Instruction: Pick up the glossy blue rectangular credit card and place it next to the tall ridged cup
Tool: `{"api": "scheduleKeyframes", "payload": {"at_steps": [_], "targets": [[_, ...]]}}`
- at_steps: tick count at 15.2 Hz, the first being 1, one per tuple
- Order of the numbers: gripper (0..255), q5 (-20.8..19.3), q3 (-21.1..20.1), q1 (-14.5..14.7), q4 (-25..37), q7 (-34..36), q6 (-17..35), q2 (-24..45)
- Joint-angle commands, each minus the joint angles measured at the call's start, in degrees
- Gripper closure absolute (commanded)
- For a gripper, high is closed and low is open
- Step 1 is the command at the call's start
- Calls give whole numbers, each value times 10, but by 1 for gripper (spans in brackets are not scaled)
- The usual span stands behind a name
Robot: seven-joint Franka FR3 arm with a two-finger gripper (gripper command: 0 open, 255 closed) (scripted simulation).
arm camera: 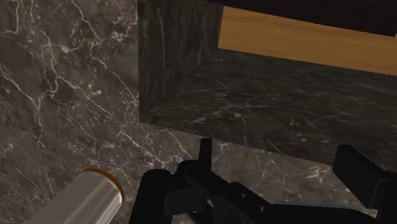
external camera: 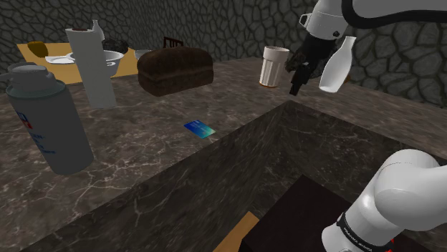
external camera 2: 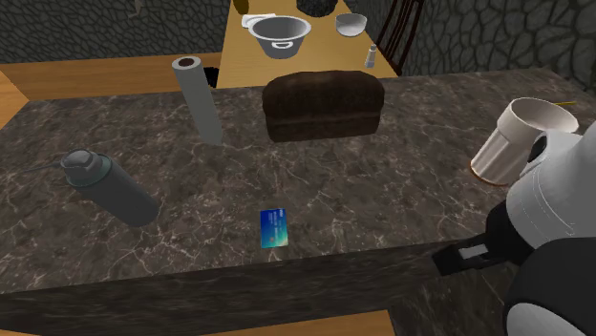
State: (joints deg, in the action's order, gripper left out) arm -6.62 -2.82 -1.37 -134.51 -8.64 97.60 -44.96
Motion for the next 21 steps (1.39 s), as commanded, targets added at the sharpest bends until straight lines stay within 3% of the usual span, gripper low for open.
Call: {"api": "scheduleKeyframes", "payload": {"at_steps": [1,11,21], "targets": [[0,0,0,0,0,0,0,0],[0,85,-102,29,84,141,-20,137],[0,133,-189,50,227,283,-35,318]]}}
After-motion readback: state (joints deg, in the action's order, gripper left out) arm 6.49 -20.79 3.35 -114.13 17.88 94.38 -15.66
